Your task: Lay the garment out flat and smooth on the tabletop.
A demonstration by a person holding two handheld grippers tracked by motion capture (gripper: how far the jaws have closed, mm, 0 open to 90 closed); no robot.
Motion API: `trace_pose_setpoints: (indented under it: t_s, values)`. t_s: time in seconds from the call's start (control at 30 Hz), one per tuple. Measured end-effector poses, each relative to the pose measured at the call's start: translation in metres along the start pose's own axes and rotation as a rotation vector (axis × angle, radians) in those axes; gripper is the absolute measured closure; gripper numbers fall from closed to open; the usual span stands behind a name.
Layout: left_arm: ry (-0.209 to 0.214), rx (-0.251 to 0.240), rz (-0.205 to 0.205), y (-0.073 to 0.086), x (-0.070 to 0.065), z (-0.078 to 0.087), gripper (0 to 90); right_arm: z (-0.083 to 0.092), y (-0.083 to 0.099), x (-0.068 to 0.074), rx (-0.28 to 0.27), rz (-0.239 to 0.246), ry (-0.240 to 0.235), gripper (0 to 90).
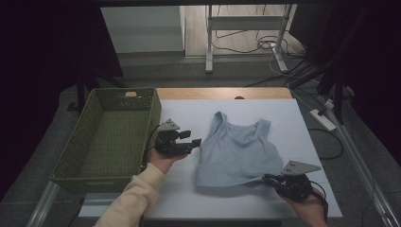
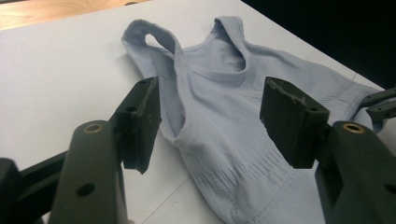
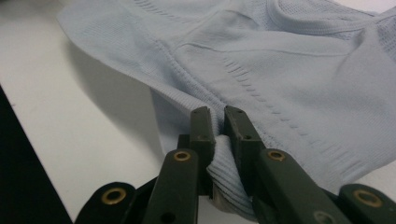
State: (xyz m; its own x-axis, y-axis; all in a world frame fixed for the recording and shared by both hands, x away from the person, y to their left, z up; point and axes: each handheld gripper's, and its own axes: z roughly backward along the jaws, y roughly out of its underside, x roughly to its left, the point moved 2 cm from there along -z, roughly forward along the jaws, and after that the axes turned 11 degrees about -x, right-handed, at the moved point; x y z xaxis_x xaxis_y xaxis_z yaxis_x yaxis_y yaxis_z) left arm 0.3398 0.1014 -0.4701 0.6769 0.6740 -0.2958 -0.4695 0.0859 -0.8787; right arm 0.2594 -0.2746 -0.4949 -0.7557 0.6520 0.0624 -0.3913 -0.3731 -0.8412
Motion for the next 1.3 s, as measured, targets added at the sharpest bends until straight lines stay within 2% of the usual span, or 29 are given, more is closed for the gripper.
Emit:
trace_pose_setpoints:
  t_s: [0.2,0.3,0.37,0.53,0.77,0.9,0.97,1.17,1.3]
  values:
    - [0.004,0.017,-0.004,0.003,-0.002,-0.005,38.7,-0.003,0.001,0.002,0.001,0.024,-0.005,79.6]
    - [0.006,0.022,-0.007,0.004,-0.003,-0.008,38.6,-0.003,0.000,0.004,-0.035,0.038,-0.010,70.4]
    - [0.007,0.028,-0.008,0.005,-0.003,-0.009,38.6,-0.002,-0.002,0.006,-0.071,0.040,-0.015,59.5]
    - [0.007,0.041,-0.009,0.007,-0.003,-0.016,38.6,-0.003,-0.006,0.009,-0.114,0.034,0.002,49.1]
    - [0.009,0.079,-0.016,0.013,-0.002,-0.039,39.2,-0.006,-0.009,0.011,-0.145,0.040,0.017,45.3]
    - [0.006,0.103,-0.007,0.016,0.003,-0.057,40.5,-0.009,-0.010,0.012,-0.147,0.037,0.019,44.2]
    - [0.005,0.122,-0.017,0.019,0.006,-0.064,41.4,-0.010,-0.010,0.013,-0.143,0.038,0.016,44.1]
    - [-0.003,0.154,-0.043,0.024,0.013,-0.076,44.7,-0.009,-0.009,0.010,-0.145,0.025,0.029,44.0]
    - [0.021,0.161,-0.056,0.026,0.013,-0.083,49.0,-0.008,-0.008,0.009,-0.144,0.026,0.034,44.0]
